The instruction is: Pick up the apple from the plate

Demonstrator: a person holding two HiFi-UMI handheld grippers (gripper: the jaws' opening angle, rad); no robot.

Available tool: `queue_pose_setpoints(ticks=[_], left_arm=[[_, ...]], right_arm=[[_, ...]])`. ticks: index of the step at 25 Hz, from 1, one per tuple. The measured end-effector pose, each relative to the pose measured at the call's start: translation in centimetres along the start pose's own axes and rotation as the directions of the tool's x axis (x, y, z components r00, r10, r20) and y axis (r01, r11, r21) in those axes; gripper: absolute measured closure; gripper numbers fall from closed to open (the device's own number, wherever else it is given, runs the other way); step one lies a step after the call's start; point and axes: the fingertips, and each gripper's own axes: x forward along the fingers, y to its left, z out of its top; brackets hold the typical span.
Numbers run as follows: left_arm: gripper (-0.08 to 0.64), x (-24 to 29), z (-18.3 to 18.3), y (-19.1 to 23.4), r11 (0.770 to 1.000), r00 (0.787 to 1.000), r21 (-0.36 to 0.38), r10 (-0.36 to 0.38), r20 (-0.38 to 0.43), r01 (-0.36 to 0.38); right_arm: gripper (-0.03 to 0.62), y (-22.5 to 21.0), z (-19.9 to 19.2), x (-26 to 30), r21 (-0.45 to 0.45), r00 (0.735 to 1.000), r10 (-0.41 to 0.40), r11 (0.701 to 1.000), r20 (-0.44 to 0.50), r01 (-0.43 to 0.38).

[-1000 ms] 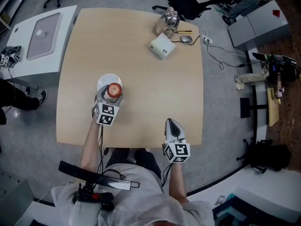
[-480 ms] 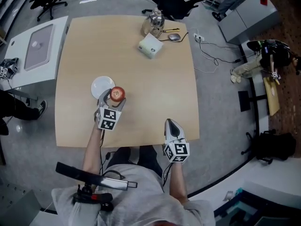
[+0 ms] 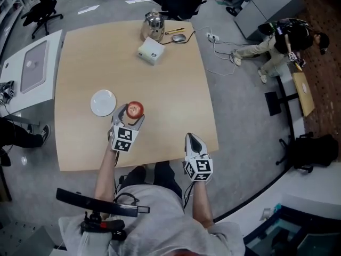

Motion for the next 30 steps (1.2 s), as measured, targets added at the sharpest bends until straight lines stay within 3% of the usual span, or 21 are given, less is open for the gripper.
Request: queue_pose_setpoints(ticks=[11, 30], left_arm=[[0.193, 4.2, 3.6, -7.4, 0.998, 0.998, 0.017, -0.065, 0.01, 0.065], [0.193, 13.1, 6.9, -15.1, 0.988, 0.989, 0.056, -0.142, -0.027, 0.143]], right_arm=[[0.586, -7.9, 0.1, -1.8, 0.043, 0.999, -0.045, 0.998, 0.006, 0.044], [0.586, -18.2, -0.8, -1.2, 0.078, 0.995, -0.097, 0.992, -0.029, 0.099]])
